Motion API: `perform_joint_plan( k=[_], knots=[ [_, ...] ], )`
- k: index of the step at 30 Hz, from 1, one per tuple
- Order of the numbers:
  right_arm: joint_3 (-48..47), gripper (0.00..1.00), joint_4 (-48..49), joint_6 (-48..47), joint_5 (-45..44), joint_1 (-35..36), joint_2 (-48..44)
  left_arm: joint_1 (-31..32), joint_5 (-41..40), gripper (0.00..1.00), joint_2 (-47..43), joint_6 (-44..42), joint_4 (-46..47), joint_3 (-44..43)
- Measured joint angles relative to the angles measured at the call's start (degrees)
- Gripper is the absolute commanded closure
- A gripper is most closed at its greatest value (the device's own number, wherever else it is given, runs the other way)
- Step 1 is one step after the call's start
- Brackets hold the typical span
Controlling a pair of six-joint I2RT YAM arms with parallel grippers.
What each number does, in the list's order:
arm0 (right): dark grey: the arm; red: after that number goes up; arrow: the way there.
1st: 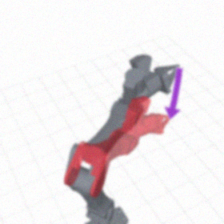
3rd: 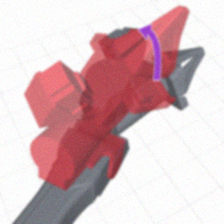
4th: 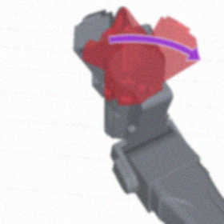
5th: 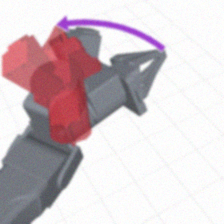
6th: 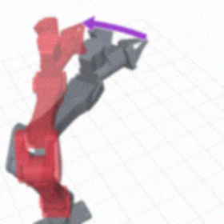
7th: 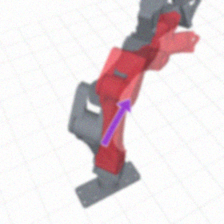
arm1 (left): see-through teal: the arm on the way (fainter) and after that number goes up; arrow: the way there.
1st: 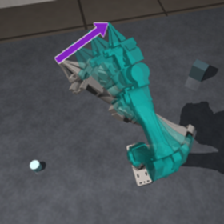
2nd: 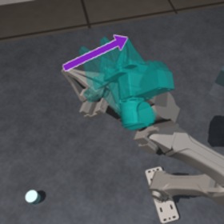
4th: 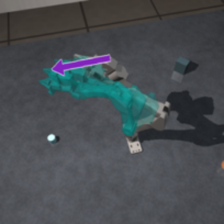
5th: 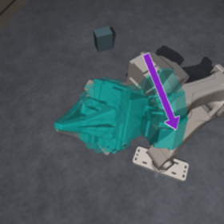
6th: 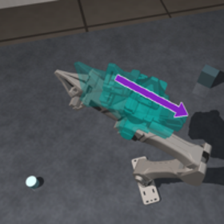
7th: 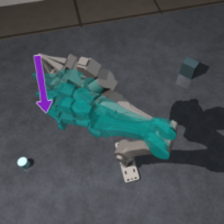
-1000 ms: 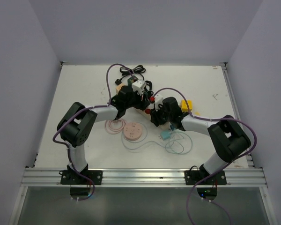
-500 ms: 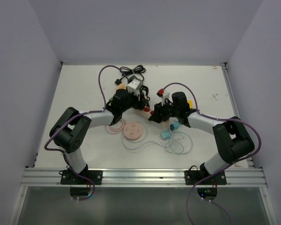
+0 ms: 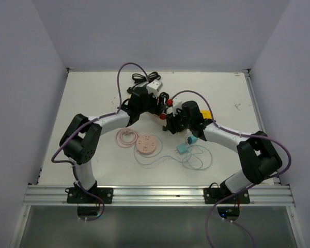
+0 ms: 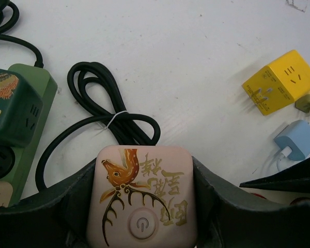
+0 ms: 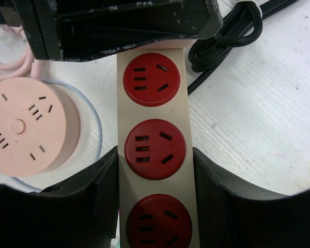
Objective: Pull the plug off the socket
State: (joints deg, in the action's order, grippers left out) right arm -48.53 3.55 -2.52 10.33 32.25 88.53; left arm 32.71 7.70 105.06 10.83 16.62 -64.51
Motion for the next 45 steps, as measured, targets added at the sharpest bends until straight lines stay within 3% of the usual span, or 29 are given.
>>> perform_joint_plan(
  k=[7,14,19,24,30,35,39,45],
  knots=[
    [-0.1,1.0,-0.1,2.4,1.7,-1.8,0.0,0.1,0.5,1.0,0.7,-1.1,-2.6,-2.1],
    [0.2,1.0,-0.1,9.0,15.0,-8.4,0.0,0.8,0.0,1.0,-1.6,1.0,9.1,5.2],
    [0.3,1.0,-0.2,10.1,17.3,-8.7,0.0,0.9,-1.4,1.0,-2.5,3.2,12.9,8.3],
    [0.3,1.0,-1.3,6.9,13.1,-6.8,-1.7,0.9,-1.4,1.0,-2.5,3.1,10.5,6.5],
    [-0.3,1.0,-2.0,2.5,1.6,-1.5,-3.3,0.7,-0.6,1.0,0.2,0.4,-2.7,-3.7],
    [-0.3,1.0,-2.4,3.1,0.1,-1.8,-3.3,0.7,0.4,1.0,1.9,-0.2,-6.0,-6.8],
    [-0.3,1.0,-2.5,6.1,4.8,-5.0,-3.3,0.9,0.4,1.0,1.7,0.2,-4.2,-5.9],
    [0.3,1.0,-2.4,10.9,16.6,-10.7,-3.3,1.7,-0.4,1.0,-1.9,1.9,7.6,2.8]
  ],
)
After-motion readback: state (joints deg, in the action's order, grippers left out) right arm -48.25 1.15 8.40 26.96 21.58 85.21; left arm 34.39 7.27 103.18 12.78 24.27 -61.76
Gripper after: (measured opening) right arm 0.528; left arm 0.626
